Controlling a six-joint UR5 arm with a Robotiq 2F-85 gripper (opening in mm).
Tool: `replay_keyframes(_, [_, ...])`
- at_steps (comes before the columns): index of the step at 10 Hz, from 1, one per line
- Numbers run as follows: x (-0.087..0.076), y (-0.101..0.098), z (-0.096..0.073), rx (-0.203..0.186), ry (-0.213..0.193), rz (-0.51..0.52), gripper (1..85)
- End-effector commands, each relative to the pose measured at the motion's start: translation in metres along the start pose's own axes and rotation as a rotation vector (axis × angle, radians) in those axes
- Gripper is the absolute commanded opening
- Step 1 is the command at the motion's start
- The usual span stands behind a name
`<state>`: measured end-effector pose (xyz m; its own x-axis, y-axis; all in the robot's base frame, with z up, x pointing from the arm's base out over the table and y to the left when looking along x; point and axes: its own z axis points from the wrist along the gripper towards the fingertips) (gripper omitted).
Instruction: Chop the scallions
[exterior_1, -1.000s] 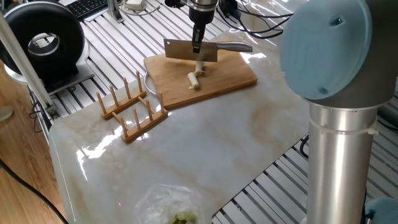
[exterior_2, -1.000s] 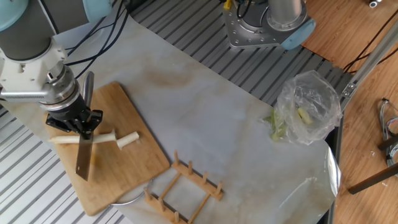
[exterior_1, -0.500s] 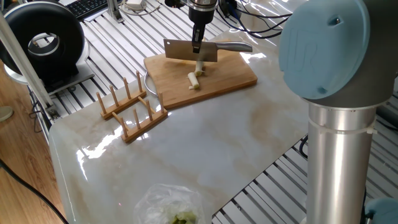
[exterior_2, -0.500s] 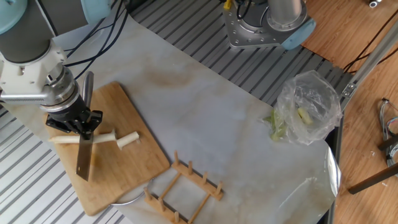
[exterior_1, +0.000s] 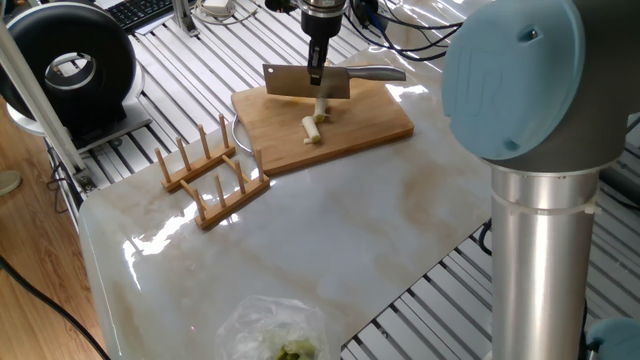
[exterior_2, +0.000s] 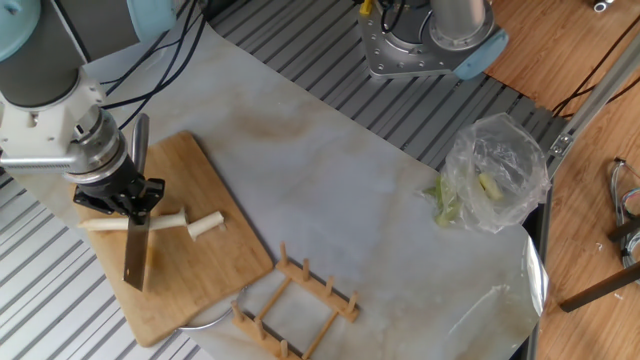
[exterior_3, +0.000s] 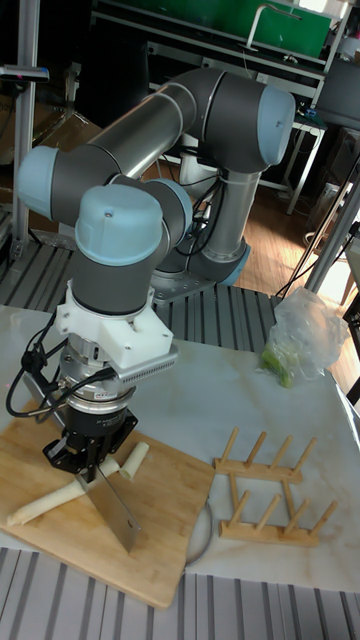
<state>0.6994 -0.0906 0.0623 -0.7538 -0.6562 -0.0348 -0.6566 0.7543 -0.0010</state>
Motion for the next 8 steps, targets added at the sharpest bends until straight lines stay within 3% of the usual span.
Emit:
replay_keyframes(1, [-0.007,0.002,0.0,0.001,-0.003,0.012,1.3])
replay_keyframes(4, [-0.005,0.001,-0.007,-0.008,0.012,0.005,1.3])
replay_keyframes(8, [-0.007,0.002,0.003,0.001,0.002,0.011,1.3])
